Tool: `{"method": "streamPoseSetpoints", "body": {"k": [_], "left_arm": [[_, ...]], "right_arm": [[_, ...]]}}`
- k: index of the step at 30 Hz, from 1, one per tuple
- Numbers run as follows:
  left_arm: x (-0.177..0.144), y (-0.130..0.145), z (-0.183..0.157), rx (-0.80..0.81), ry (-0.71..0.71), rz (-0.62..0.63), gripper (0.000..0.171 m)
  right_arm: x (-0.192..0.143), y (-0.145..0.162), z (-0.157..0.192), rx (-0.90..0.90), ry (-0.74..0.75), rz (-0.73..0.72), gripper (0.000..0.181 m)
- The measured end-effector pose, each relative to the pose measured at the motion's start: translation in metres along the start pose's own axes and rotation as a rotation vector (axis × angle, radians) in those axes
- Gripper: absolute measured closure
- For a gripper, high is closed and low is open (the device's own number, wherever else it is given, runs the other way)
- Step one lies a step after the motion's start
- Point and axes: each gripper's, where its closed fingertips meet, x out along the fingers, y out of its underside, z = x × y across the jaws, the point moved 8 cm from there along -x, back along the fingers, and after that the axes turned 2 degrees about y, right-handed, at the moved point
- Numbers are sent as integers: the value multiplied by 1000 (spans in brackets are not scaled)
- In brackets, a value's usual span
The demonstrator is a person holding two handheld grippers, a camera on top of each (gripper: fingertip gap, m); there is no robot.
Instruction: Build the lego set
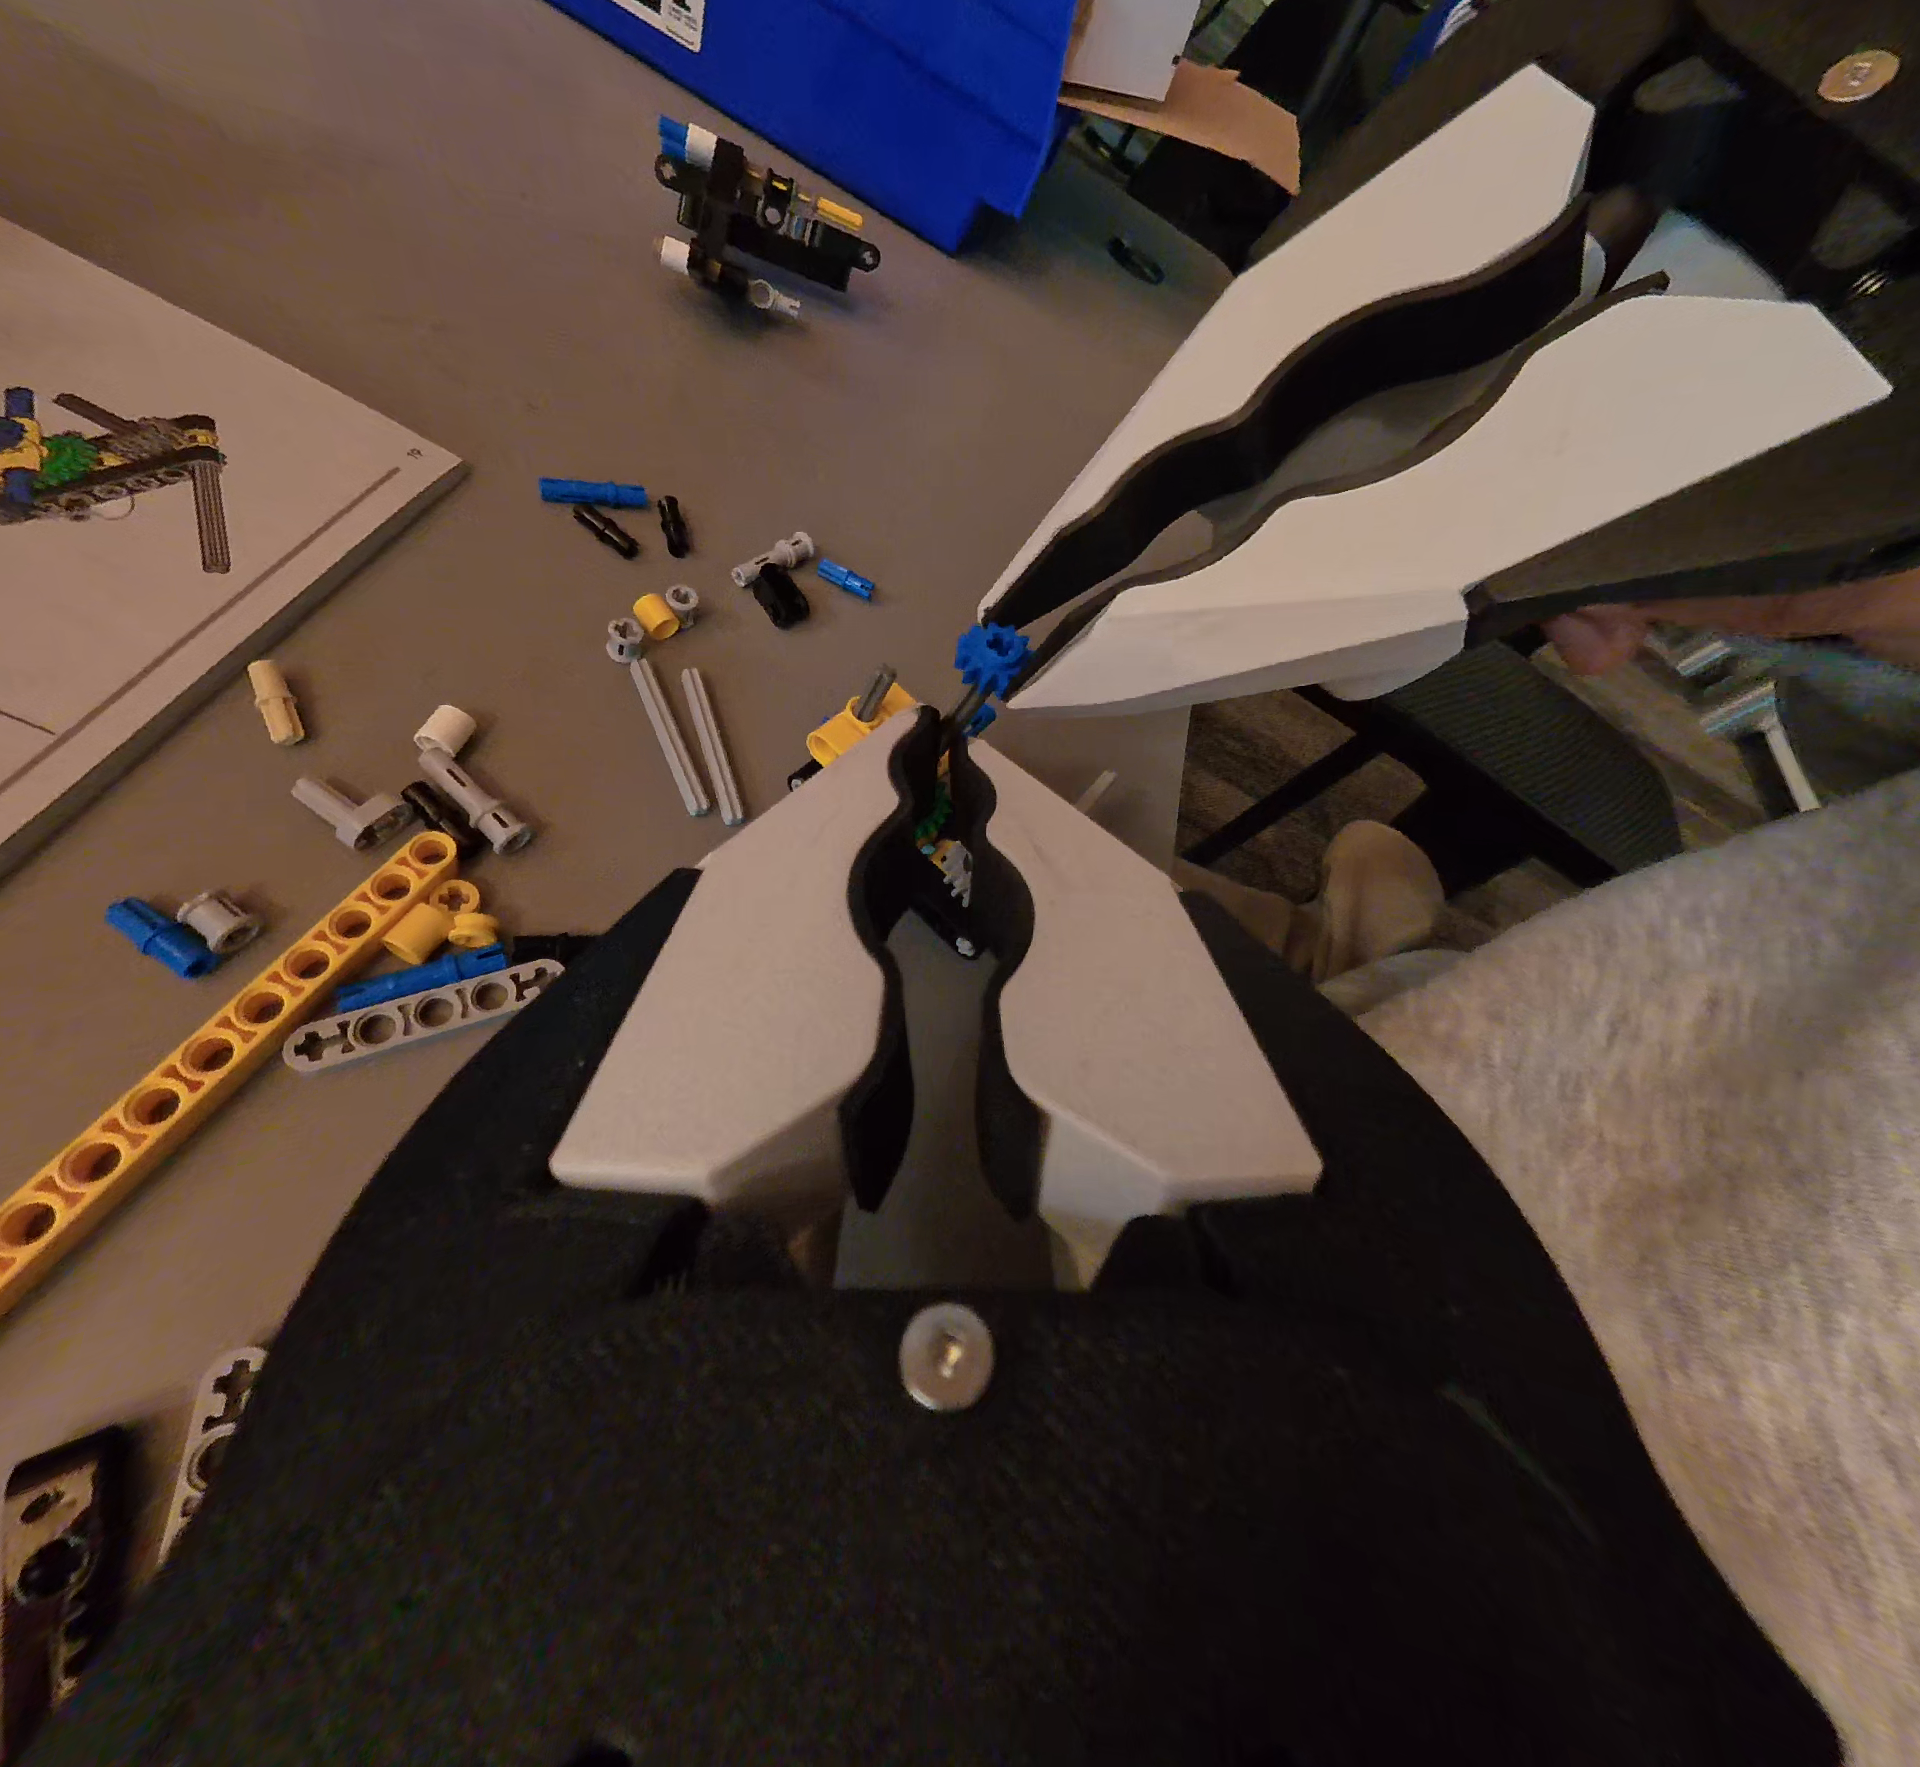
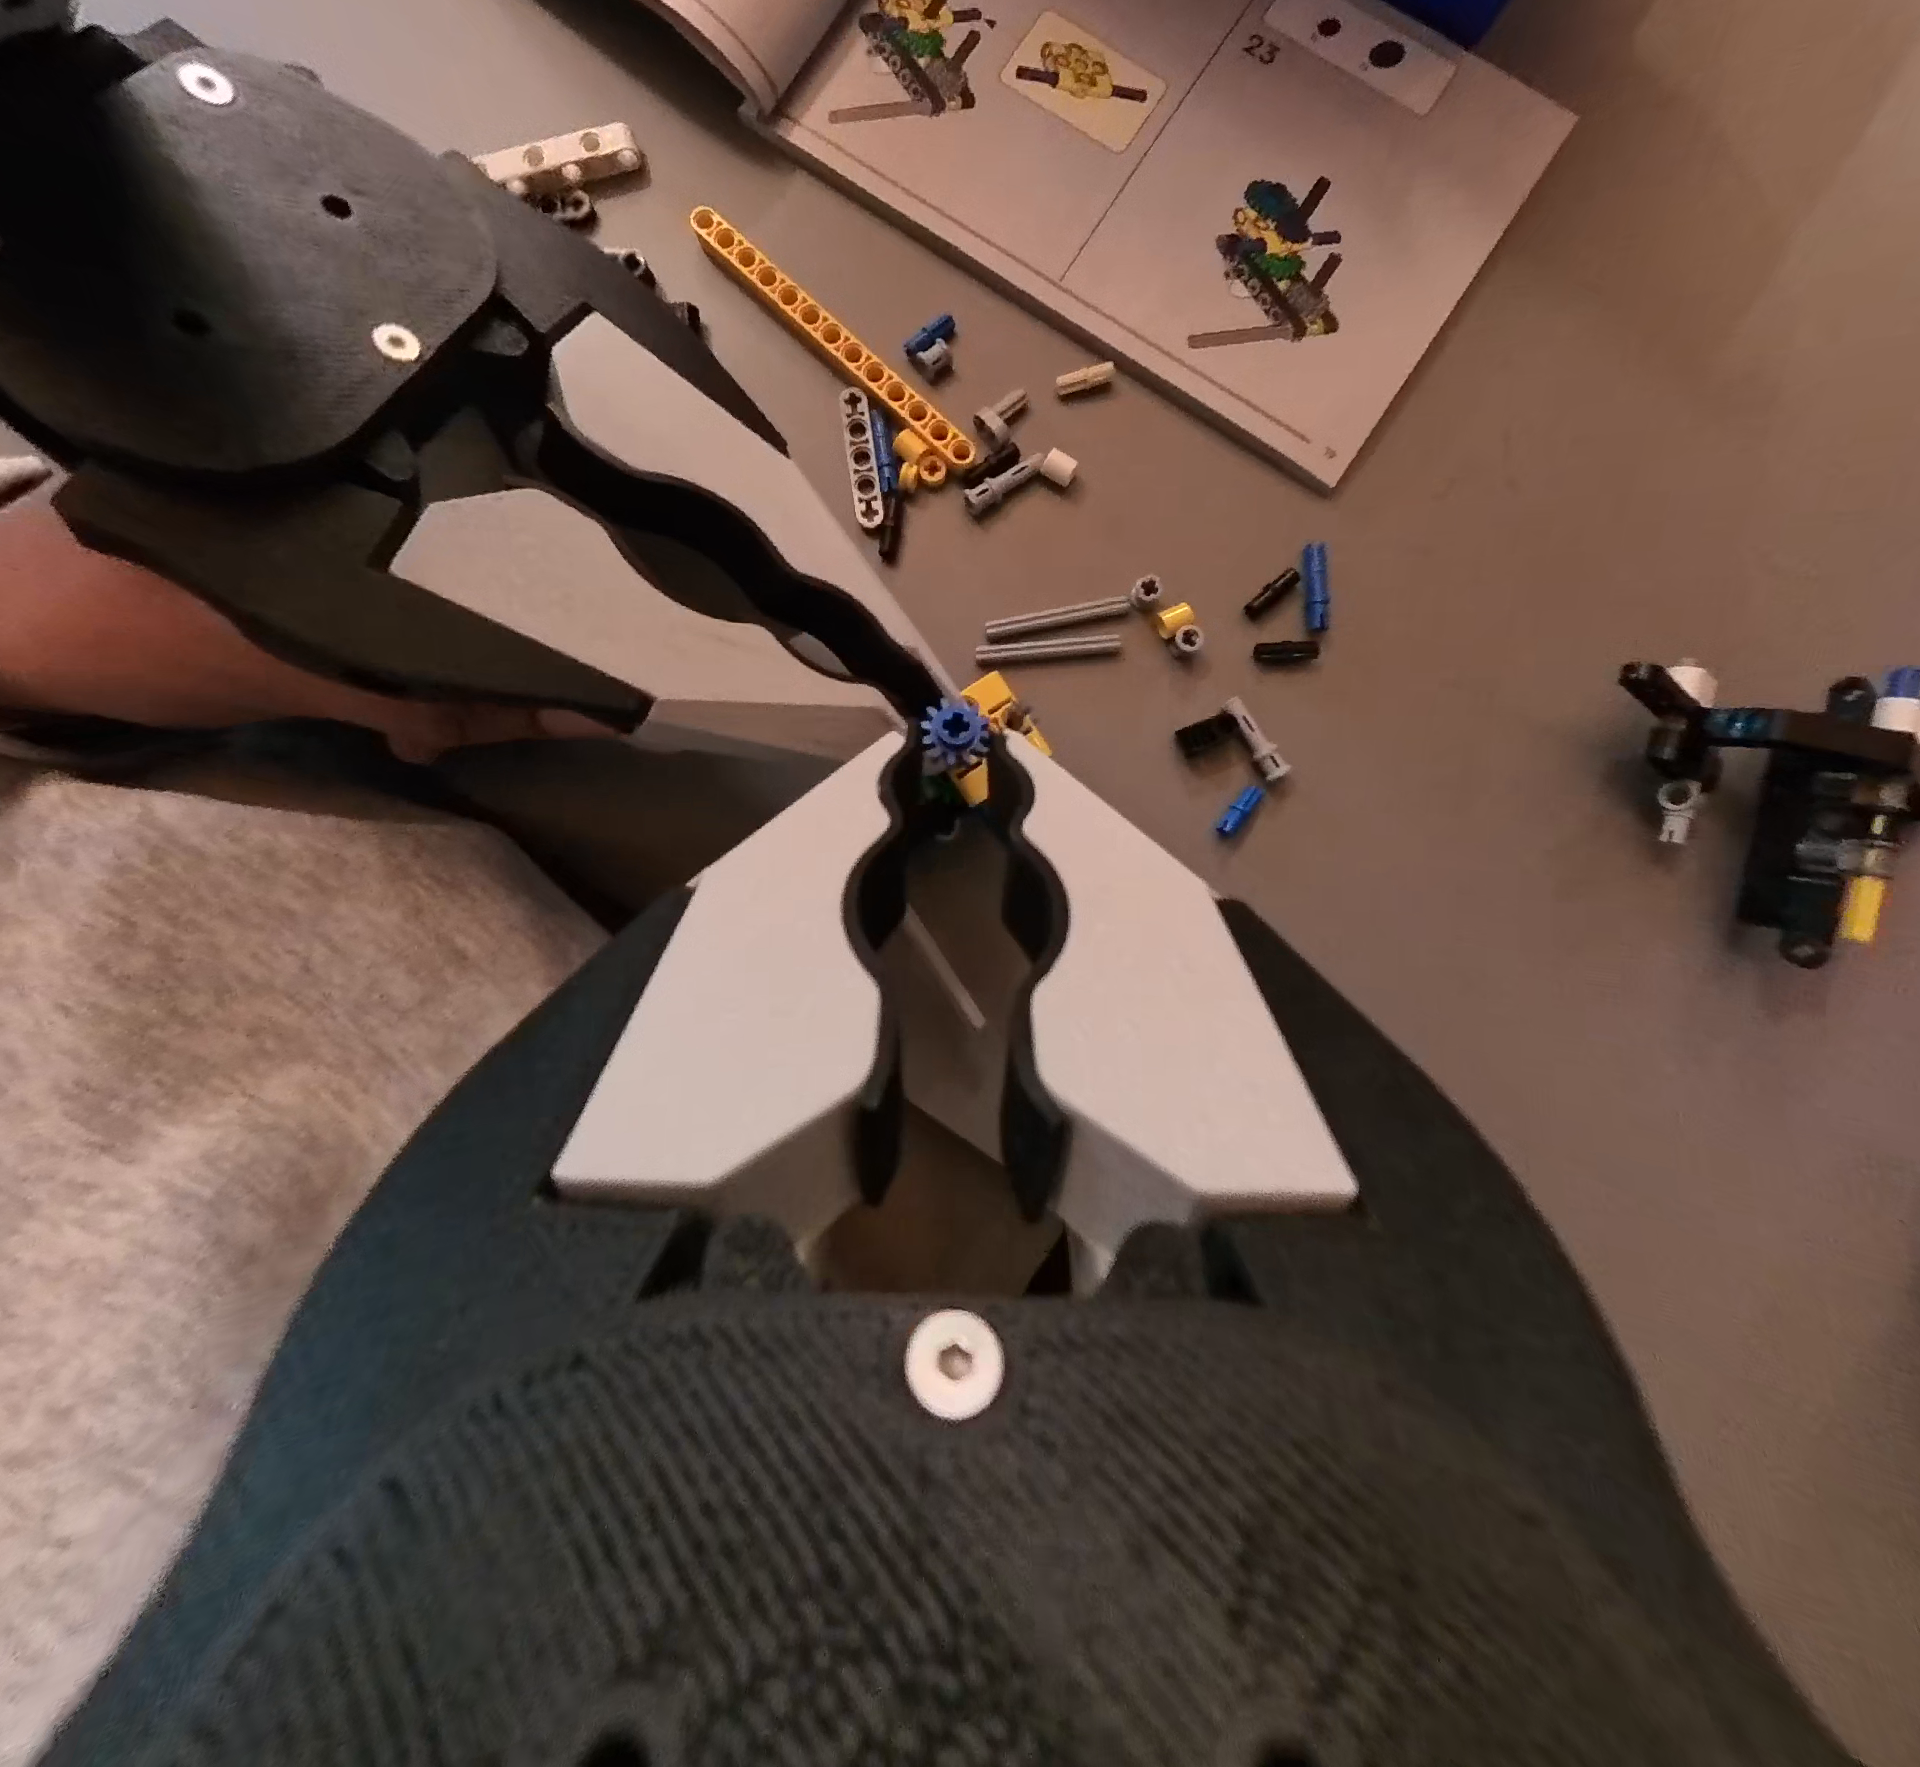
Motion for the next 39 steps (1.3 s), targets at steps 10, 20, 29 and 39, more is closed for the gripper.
{"method": "streamPoseSetpoints", "body": {"k": [10,20,29,39], "left_arm": [[-1,0,2,-22,0,-7,171],[0,0,1,-12,-1,-1,171],[-1,0,1,-7,-4,-1,171],[0,0,-1,21,-20,7,171]], "right_arm": [[2,9,-1,56,1,-154,170],[1,11,-2,69,-10,-151,170],[2,11,-4,117,-58,-132,171],[1,-1,-6,46,-72,30,171]]}}
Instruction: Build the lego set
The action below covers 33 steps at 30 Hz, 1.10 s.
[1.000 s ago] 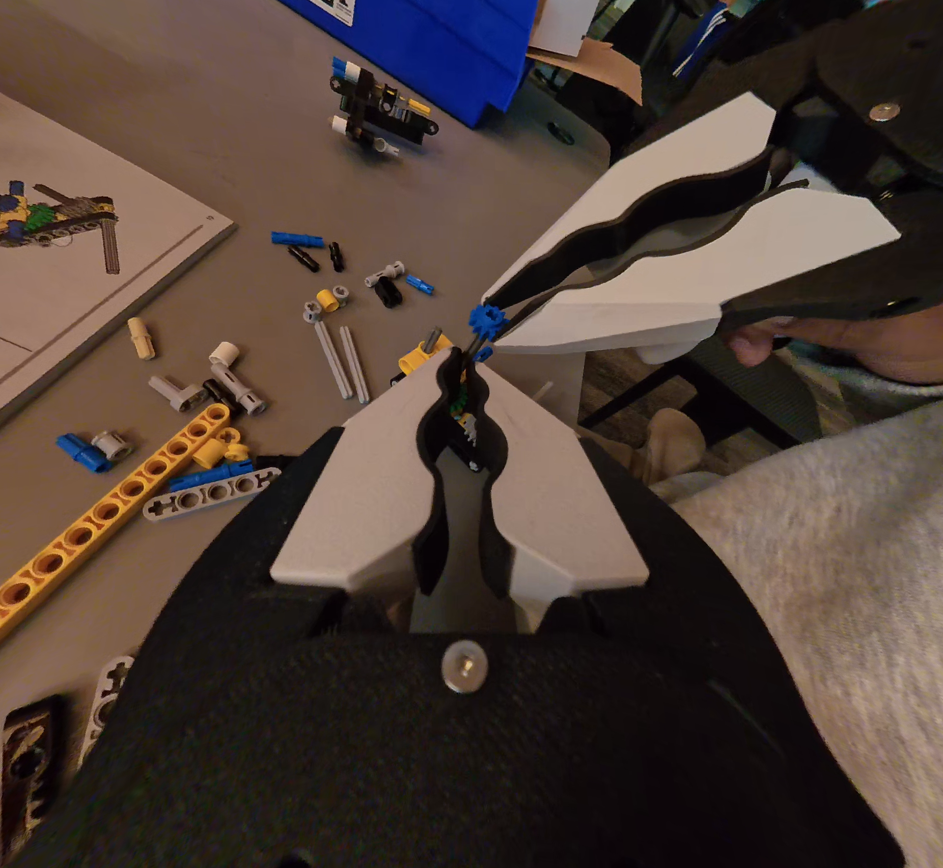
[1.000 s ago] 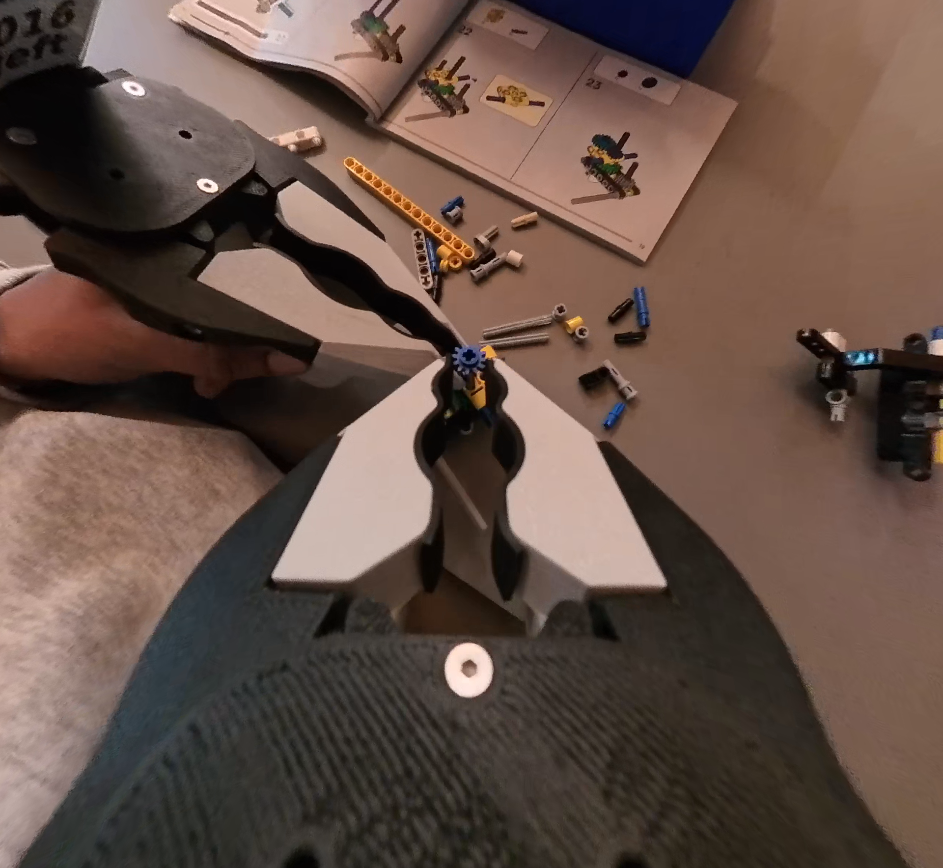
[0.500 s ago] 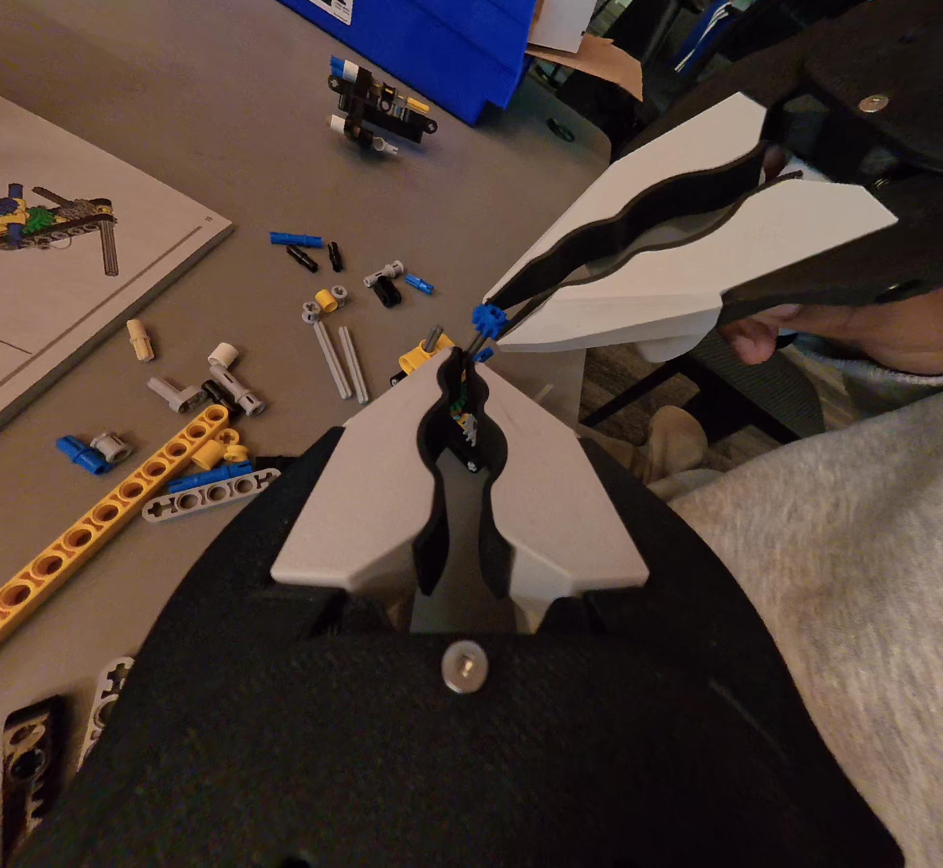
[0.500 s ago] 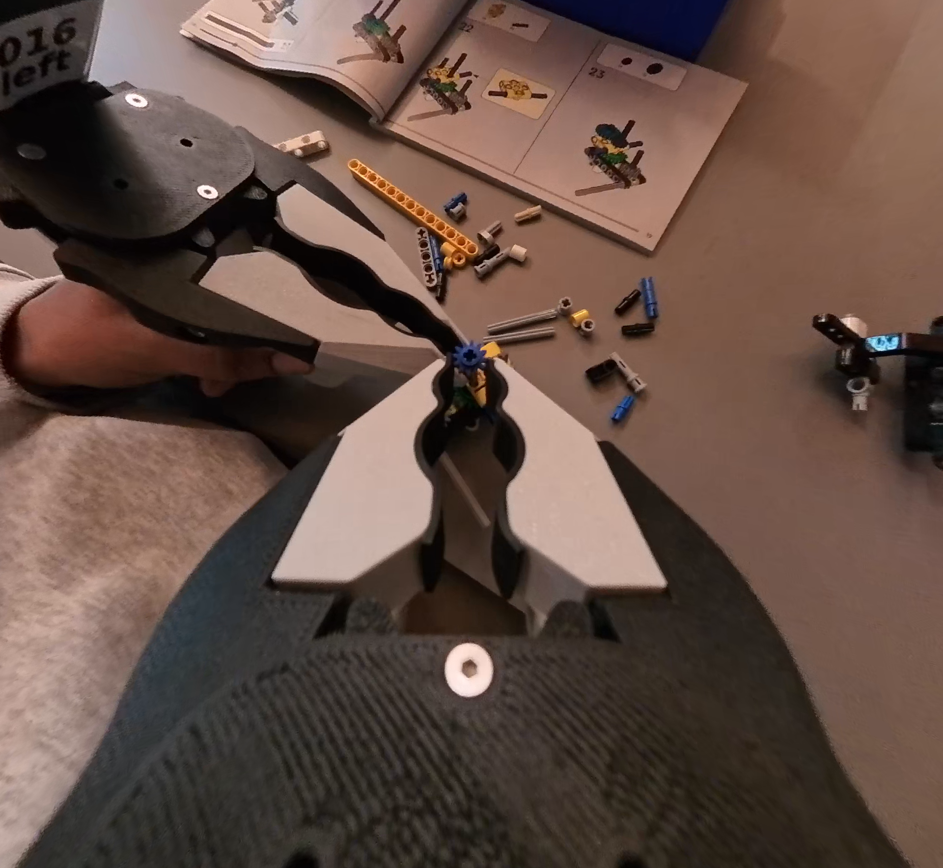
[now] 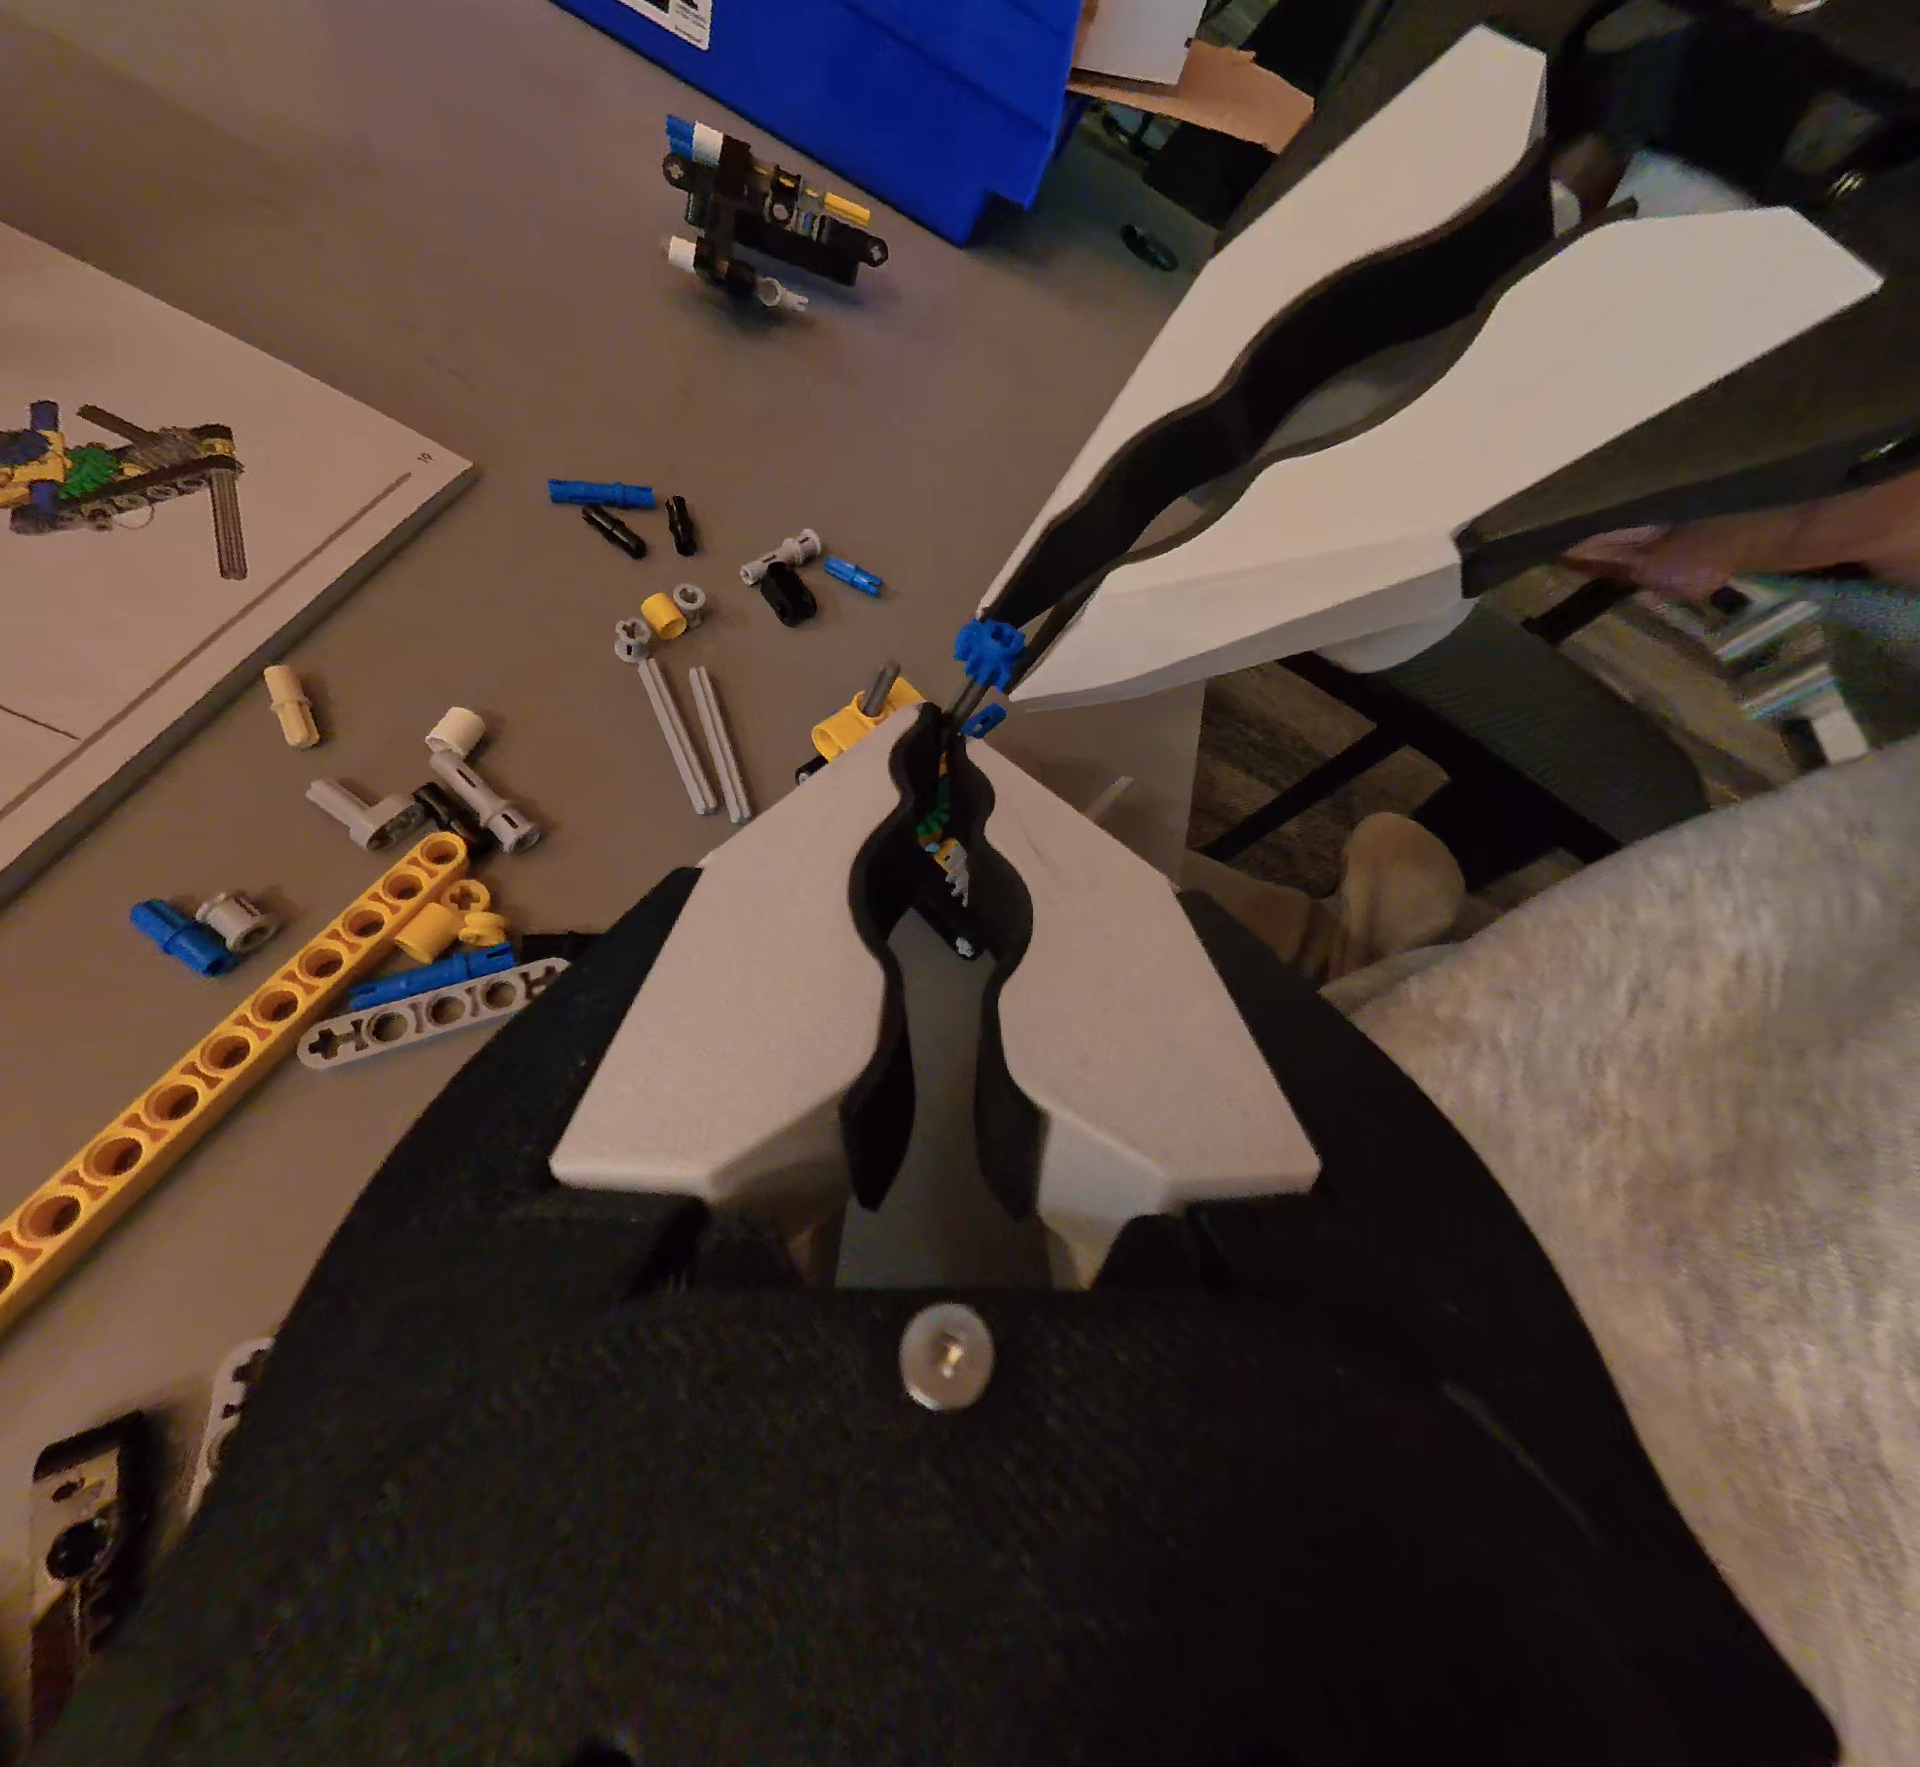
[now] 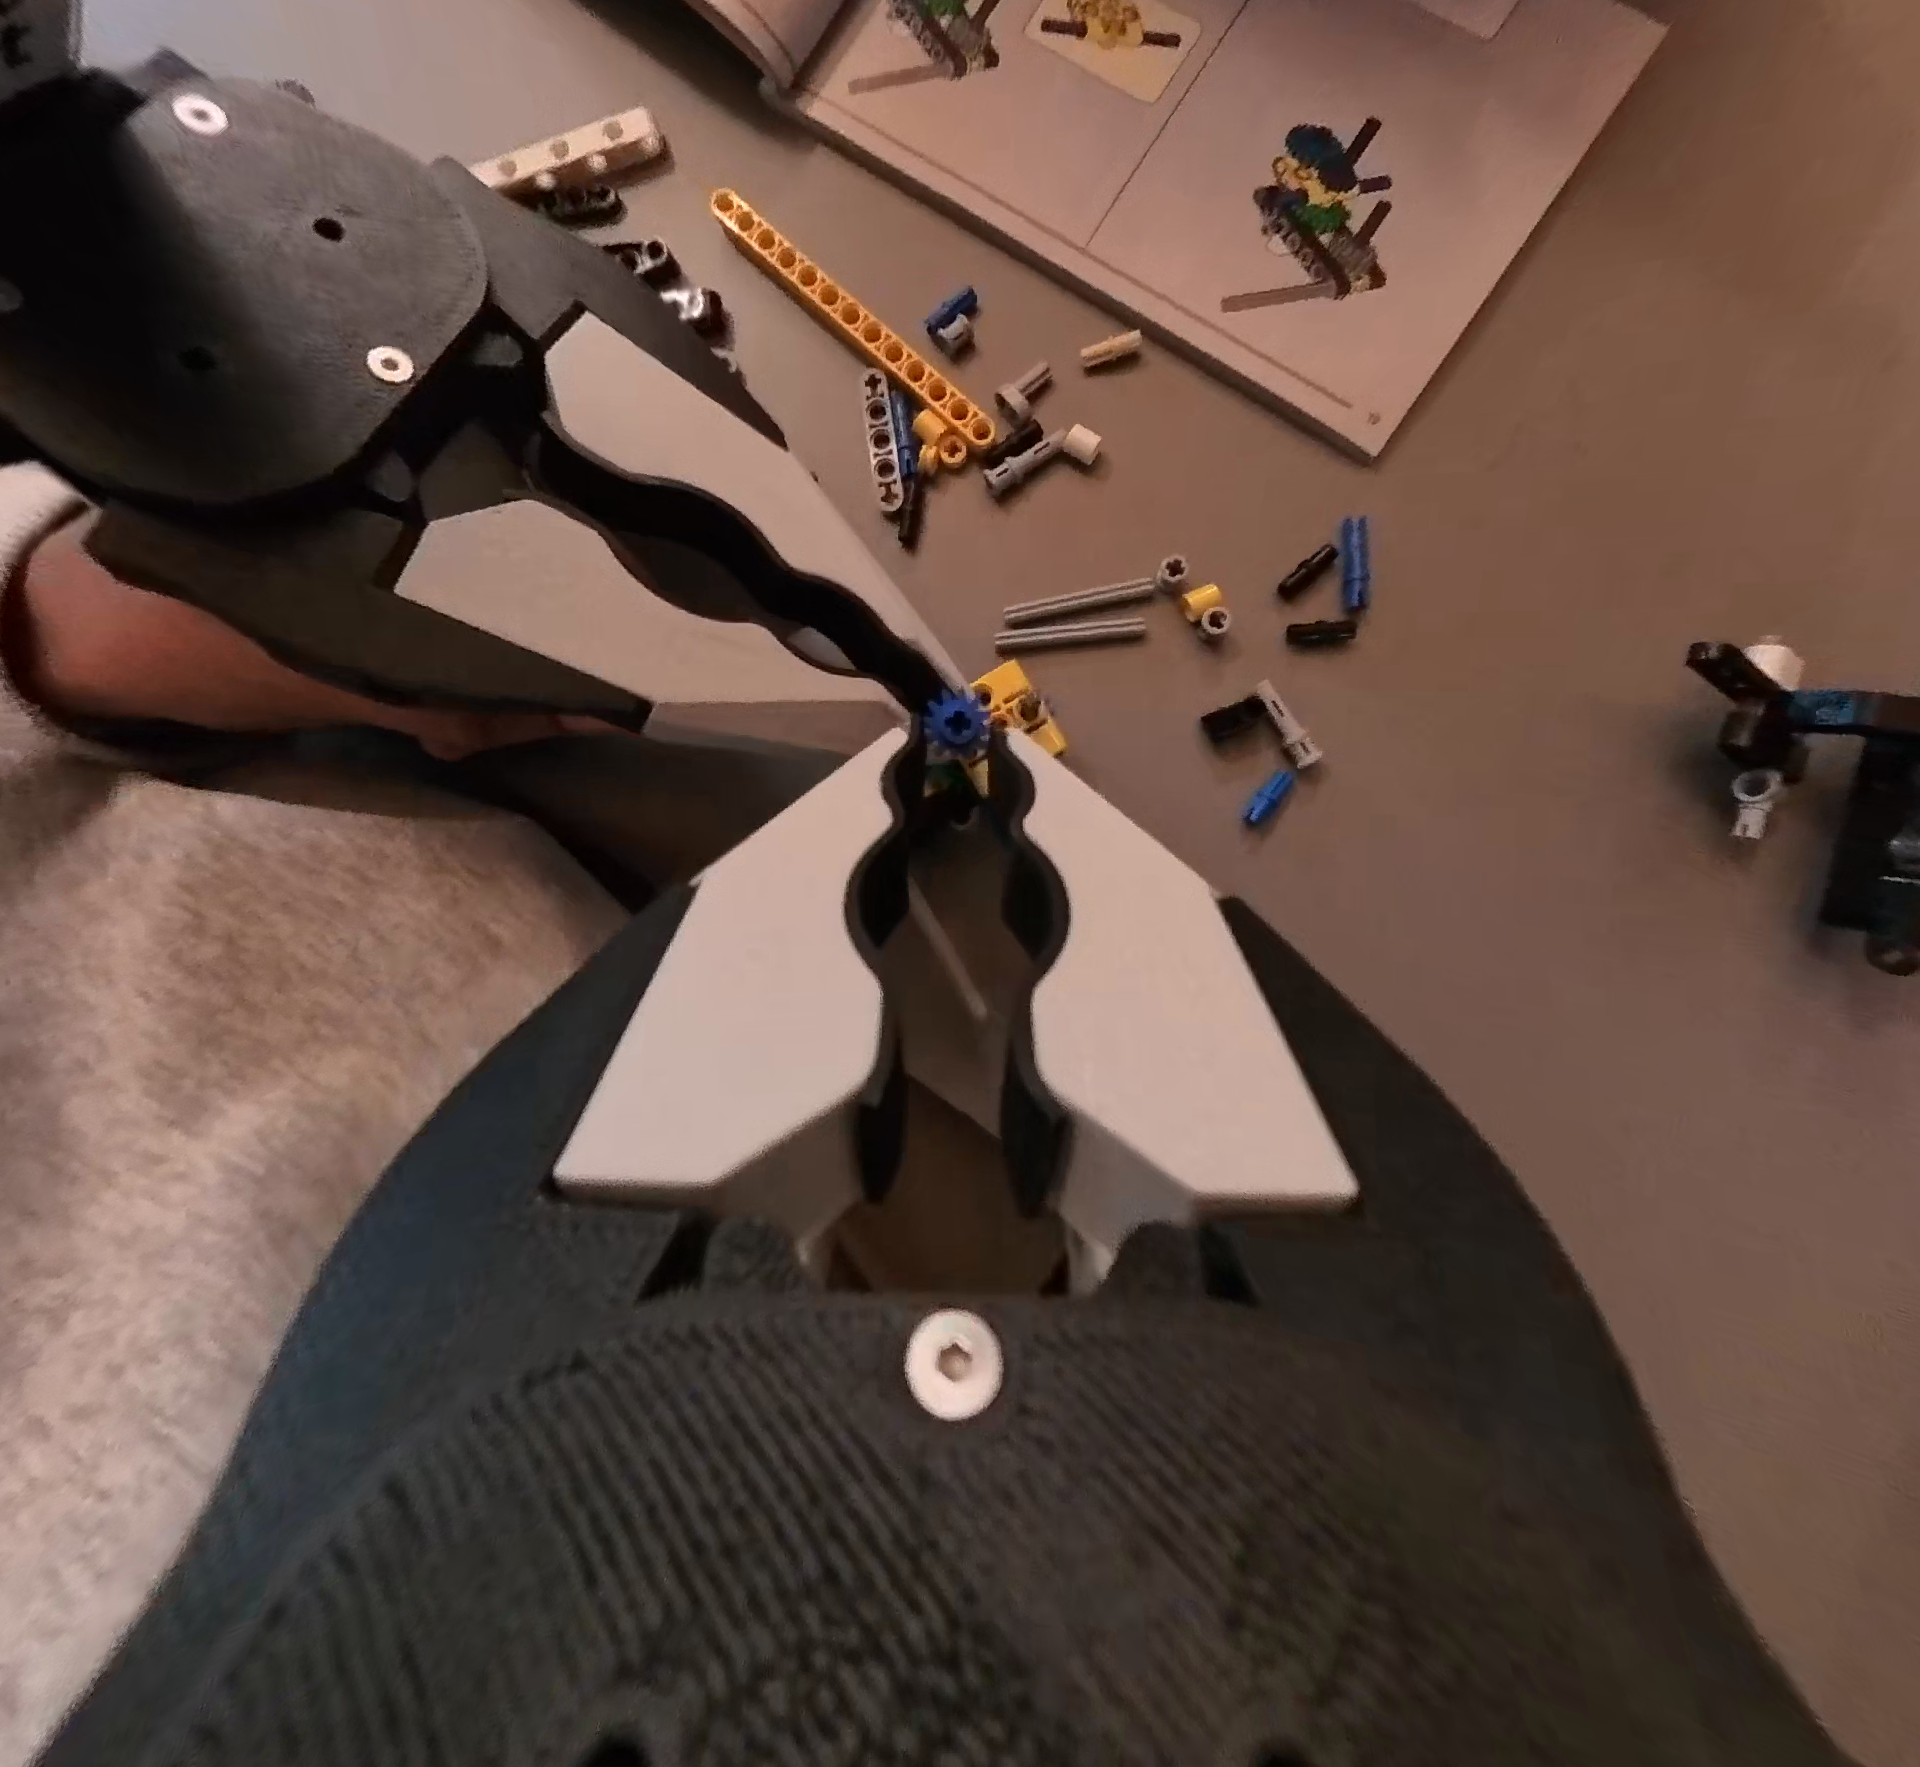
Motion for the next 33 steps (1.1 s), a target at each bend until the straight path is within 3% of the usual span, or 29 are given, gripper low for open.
{"method": "streamPoseSetpoints", "body": {"k": [7,25,33], "left_arm": [[0,0,-1,27,-17,5,171],[-6,2,0,-11,1,-13,171],[-15,-4,2,-34,40,-86,171]], "right_arm": [[6,-3,3,-88,40,100,171],[9,6,3,-55,32,32,171],[11,7,2,-52,24,24,171]]}}
